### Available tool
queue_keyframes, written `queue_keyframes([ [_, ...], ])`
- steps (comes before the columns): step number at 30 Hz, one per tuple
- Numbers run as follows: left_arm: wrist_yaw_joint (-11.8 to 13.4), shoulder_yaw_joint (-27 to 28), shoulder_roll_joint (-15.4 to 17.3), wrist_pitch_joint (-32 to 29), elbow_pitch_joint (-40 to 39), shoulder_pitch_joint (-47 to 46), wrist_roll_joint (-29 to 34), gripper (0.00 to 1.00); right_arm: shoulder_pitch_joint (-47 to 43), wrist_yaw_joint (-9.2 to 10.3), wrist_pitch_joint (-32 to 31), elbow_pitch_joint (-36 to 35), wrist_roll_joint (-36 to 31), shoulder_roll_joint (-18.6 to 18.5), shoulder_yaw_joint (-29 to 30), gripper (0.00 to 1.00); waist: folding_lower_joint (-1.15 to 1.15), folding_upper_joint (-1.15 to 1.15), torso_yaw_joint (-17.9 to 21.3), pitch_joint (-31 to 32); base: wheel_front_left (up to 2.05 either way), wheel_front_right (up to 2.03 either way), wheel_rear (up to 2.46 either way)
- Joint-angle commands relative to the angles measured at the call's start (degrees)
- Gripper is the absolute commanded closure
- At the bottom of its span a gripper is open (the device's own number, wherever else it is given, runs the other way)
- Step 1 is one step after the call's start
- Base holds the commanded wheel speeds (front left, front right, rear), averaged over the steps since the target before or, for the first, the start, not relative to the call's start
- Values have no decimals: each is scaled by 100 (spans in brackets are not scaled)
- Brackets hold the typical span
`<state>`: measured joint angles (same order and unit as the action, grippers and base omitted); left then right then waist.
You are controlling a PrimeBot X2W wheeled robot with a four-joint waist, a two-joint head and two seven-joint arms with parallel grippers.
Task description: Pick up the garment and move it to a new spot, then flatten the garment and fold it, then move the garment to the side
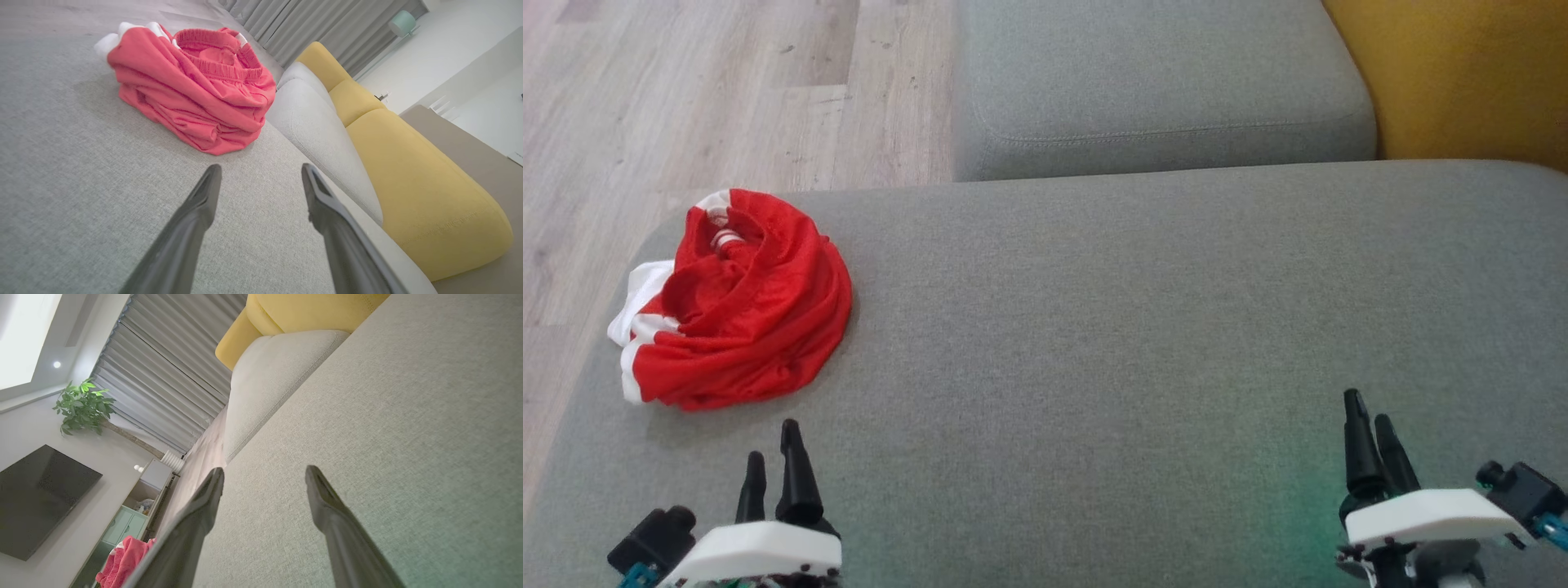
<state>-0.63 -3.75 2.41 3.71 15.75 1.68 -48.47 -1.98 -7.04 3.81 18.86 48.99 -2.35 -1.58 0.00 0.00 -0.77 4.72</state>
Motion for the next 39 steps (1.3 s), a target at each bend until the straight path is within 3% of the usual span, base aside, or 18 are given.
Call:
queue_keyframes([
  [1, 28, 43, 30, 79, -220, -142, 191, 0, 198, -23, 77, -220, -181, -32, -109, 0, 0, 0, 0, 11, 0, 0, 0],
  [39, 473, -442, 40, 709, -193, -3, 2711, 0, 60, -36, 702, -112, -2703, -45, -728, 0, 0, 0, -18, 424, 0, 0, 0],
])
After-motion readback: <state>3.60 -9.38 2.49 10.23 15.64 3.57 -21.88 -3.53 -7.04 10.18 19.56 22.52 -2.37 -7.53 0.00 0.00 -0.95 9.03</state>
